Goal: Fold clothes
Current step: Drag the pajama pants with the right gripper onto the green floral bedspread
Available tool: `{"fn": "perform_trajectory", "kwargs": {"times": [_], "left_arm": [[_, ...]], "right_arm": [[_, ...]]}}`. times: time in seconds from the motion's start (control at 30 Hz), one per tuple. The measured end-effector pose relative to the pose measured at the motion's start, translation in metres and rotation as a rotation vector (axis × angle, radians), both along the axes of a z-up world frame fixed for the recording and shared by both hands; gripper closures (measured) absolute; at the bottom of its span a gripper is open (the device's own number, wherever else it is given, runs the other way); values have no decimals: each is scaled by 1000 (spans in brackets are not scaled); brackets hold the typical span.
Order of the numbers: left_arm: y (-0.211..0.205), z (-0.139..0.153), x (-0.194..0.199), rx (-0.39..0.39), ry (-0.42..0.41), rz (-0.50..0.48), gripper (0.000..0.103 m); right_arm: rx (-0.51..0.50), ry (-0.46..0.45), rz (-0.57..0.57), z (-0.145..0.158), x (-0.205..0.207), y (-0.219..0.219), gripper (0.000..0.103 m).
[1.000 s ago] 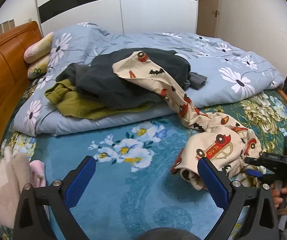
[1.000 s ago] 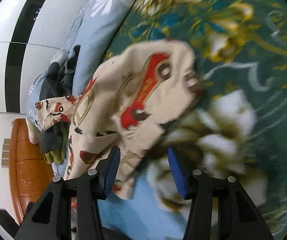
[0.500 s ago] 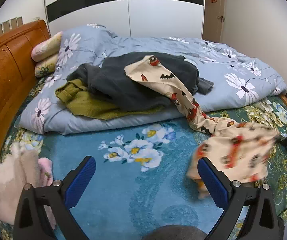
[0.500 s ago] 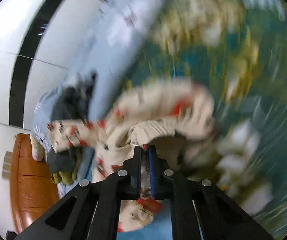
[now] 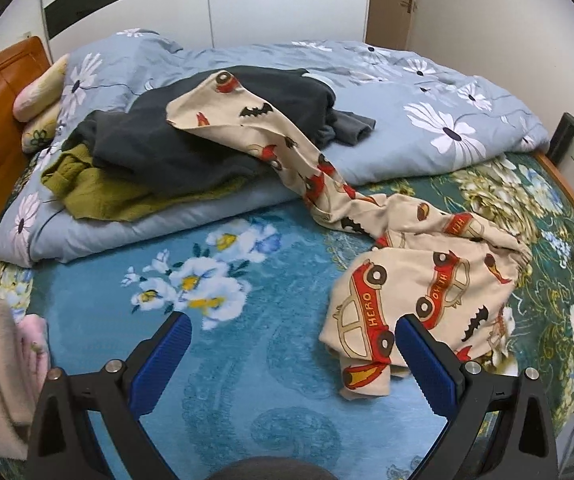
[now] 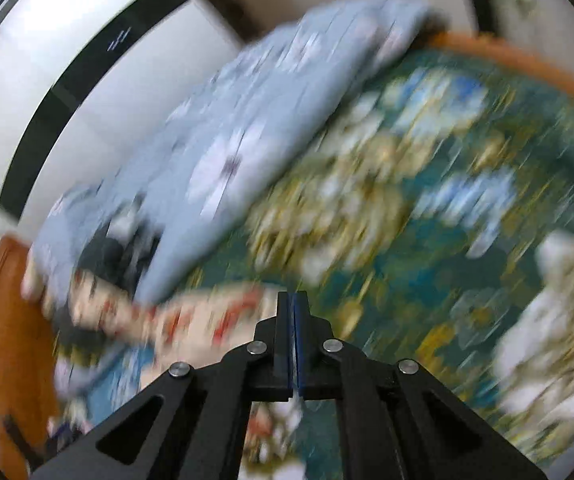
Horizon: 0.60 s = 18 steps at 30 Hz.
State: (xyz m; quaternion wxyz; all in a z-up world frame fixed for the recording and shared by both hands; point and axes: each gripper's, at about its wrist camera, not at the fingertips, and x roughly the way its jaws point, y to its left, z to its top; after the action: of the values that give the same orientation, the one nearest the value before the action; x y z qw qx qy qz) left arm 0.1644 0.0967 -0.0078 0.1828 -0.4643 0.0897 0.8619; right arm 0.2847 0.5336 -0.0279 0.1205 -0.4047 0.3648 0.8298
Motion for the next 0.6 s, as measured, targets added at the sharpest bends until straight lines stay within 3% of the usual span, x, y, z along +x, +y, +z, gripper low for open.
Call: {"fn": "perform_trajectory", "kwargs": {"times": [0.13, 0.2, 0.23, 0.47, 0.53, 0.57, 0.6], "left_arm": [[-3, 3, 3, -13, 16, -5, 0], [-7, 4, 3, -9, 14, 5, 0], [-8, 4, 2, -6, 12, 10, 0], [-17, 10, 5, 6, 25, 31, 0], [-19, 13, 6, 6, 31, 34, 0], [-20, 13, 7, 5, 35, 35, 0], [-20, 14, 7, 5, 37, 36, 0]], "right_arm": [[-214, -65, 86, -70, 4, -41, 96], [-357, -84, 94, -94, 2, -48, 60], [-419, -97, 96, -105, 0, -50, 54], [-495, -277, 79, -139, -27, -67, 54], [-476, -302, 60, -141, -33, -76, 54], [-447, -318, 39, -140, -34, -79, 60], [-425, -319, 19, -138, -34, -80, 75]]}}
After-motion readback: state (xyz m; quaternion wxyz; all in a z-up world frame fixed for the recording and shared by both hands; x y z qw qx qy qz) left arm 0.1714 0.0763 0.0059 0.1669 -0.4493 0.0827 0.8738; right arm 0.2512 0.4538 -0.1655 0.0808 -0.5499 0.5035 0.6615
